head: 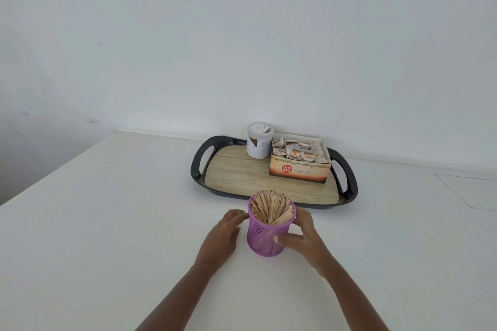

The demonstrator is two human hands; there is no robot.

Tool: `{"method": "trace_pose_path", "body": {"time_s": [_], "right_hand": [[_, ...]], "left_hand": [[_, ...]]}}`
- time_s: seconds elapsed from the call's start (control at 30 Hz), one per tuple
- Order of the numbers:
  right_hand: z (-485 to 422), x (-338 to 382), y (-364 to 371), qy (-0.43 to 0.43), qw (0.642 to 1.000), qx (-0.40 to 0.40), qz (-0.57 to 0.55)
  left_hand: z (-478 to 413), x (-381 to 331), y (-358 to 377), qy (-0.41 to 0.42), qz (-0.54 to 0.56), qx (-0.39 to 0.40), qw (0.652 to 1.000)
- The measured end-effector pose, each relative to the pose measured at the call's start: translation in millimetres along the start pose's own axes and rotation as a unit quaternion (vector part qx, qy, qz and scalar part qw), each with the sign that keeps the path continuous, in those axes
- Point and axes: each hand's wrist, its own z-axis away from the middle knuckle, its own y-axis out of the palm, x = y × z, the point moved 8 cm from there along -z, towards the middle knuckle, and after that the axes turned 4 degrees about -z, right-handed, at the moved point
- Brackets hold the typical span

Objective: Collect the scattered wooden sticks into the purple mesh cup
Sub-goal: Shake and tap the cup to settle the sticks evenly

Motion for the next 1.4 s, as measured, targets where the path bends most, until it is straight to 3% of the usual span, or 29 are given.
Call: {"method": "trace_pose_path", "body": {"time_s": [0.13, 0.33, 0.47, 0.57, 0.67, 0.83, 0.97, 1.07, 1.2, 1.4], "right_hand": [[22.4, -2.9, 12.2, -0.063, 0.986, -0.151, -0.008], [12.4, 3.1, 27.8, -0.088, 0.974, -0.208, 0.031], [6.0, -0.4, 30.8, -0.081, 0.987, -0.131, 0.038], [9.6, -5.1, 17.3, -0.084, 0.983, -0.162, 0.032], [10.0, -3.9, 18.2, -0.075, 0.986, -0.142, 0.052], [22.6, 4.7, 18.3, -0.090, 0.967, -0.228, 0.075], [42.5, 1.2, 48.8, -0.124, 0.961, -0.176, 0.177], [40.3, -3.7, 53.8, -0.102, 0.981, -0.129, 0.107], [26.5, -5.7, 55.3, -0.065, 0.996, -0.054, 0.042], [22.1, 2.9, 31.3, -0.091, 0.983, -0.152, 0.038]], "left_hand": [[0.7, -0.7, -2.8, 0.006, 0.008, -0.010, 1.000], [1.5, -1.1, -6.5, 0.010, 0.015, -0.030, 0.999], [1.0, 6.1, -9.6, -0.026, 0.031, -0.045, 0.998], [0.8, 6.0, -6.4, -0.026, 0.027, -0.035, 0.999], [1.2, 6.4, -4.7, -0.031, 0.021, -0.025, 0.999], [2.1, 6.0, -5.0, -0.044, 0.026, -0.017, 0.999], [2.7, 14.5, -3.6, -0.101, 0.058, -0.008, 0.993], [3.6, 12.2, 1.9, -0.098, 0.066, 0.031, 0.993], [2.6, 9.7, -2.0, -0.090, 0.070, 0.014, 0.993], [1.5, 7.5, -4.8, -0.061, 0.013, -0.005, 0.998]]}}
